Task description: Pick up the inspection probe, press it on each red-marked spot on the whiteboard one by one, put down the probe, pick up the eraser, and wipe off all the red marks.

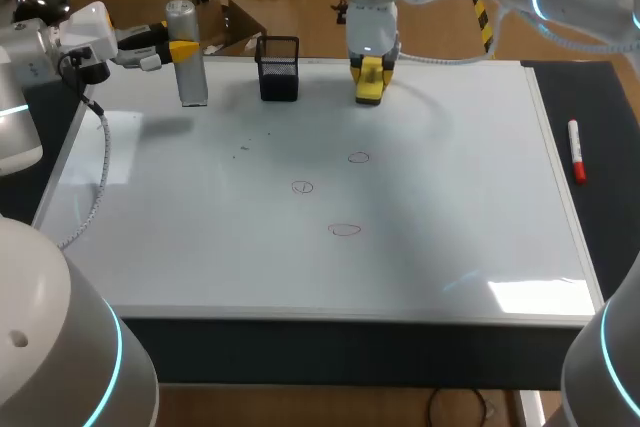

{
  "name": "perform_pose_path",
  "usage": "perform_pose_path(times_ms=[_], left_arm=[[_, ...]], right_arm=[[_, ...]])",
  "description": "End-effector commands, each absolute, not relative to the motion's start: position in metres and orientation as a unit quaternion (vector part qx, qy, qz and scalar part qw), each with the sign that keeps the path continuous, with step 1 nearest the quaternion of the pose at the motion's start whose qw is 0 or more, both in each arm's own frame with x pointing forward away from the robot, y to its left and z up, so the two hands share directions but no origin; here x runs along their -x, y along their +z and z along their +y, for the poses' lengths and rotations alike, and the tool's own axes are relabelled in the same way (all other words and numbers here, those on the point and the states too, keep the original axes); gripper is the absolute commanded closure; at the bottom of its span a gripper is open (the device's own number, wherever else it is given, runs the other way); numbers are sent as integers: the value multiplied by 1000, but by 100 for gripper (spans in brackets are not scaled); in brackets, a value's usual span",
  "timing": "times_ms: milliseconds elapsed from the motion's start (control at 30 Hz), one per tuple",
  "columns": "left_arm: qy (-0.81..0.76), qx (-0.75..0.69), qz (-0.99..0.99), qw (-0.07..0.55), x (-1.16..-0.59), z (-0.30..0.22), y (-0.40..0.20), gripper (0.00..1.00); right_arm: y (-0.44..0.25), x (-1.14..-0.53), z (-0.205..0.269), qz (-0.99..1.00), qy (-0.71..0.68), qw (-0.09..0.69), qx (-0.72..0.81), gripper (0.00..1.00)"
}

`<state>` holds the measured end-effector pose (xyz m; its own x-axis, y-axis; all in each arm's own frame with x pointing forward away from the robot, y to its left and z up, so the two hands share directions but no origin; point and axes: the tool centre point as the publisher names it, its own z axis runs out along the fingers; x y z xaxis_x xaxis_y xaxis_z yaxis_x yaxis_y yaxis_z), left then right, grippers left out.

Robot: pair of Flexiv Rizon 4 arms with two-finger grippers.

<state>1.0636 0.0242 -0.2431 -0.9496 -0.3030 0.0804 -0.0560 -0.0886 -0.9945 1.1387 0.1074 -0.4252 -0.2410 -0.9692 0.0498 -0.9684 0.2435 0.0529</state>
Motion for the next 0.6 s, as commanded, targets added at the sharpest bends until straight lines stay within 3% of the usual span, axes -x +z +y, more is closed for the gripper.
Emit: perform_pose_path(times_ms=[33, 600], left_arm=[[-726, 134, 669, 86, -1063, 24, -242, 100], [-726, 134, 669, 86, -1063, 24, -242, 100]], right_arm=[[-397, -1121, 85, -792, 9, 21, -610, 100], [-370, -1071, 11, -834, 22, 10, -551, 100]])
